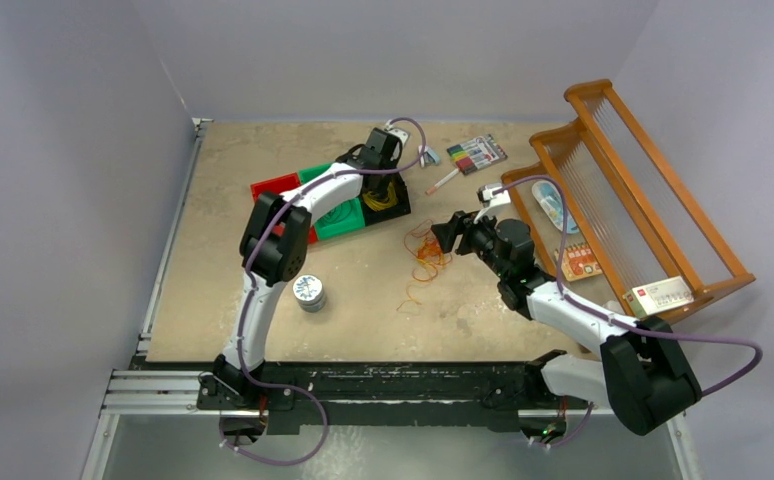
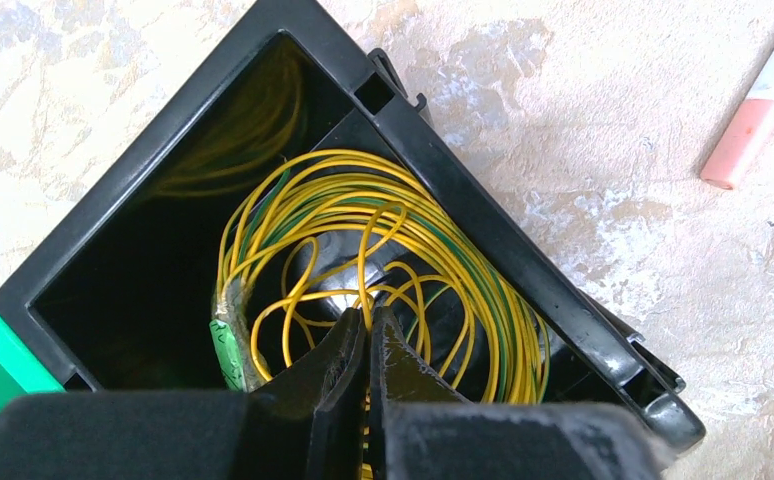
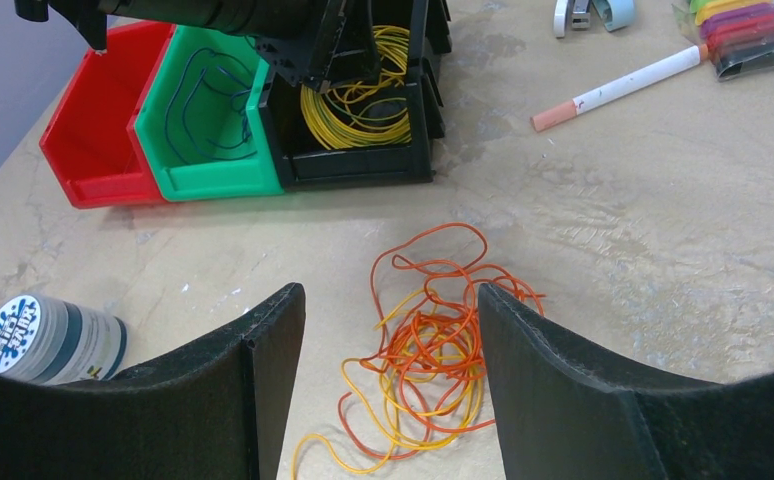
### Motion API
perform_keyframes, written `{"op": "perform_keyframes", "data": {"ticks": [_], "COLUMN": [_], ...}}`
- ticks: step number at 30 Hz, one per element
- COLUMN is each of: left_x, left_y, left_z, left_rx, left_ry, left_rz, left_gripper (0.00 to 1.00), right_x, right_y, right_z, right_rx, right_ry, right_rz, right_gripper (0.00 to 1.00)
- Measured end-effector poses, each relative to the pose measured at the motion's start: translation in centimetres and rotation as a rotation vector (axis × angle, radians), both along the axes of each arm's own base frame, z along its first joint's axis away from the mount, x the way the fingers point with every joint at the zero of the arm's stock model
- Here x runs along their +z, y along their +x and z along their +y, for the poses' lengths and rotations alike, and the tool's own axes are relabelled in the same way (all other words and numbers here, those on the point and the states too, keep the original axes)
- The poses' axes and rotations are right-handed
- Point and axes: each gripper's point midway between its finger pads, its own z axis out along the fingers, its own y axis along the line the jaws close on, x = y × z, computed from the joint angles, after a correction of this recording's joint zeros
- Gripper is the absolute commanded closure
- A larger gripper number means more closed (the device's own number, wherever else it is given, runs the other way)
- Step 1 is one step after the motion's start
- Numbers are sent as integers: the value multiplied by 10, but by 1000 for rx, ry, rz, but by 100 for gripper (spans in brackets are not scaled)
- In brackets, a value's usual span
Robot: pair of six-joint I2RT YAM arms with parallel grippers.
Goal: Untangle the cables
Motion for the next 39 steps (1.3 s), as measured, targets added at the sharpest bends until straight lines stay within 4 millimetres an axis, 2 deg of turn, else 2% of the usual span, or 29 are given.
{"op": "perform_keyframes", "data": {"ticks": [5, 11, 21, 22, 25, 29, 33, 39], "left_x": [0, 9, 72, 76, 87, 91, 86, 86], "left_y": [-1, -1, 1, 1, 0, 0, -5, -28], "left_z": [0, -1, -2, -1, 0, 1, 4, 10], "left_rx": [2, 12, 19, 20, 24, 30, 37, 47], "left_ry": [-1, -19, -83, -87, -94, -95, -92, -121], "left_rz": [3, -5, -102, -109, -127, -136, -121, -96], "left_gripper": [85, 77, 68, 60, 54, 53, 53, 53], "right_x": [1, 2, 1, 1, 4, 6, 6, 5], "right_y": [1, 2, 2, 2, 3, 4, 4, 3], "right_z": [0, 1, 1, 1, 1, 2, 2, 2], "right_rx": [0, 0, 1, 1, 1, 1, 1, 0], "right_ry": [1, 1, -2, -2, -1, 2, 1, 0], "right_rz": [-2, -2, 3, 3, 0, -5, -5, -2], "right_gripper": [34, 34, 34, 34, 33, 33, 33, 33]}}
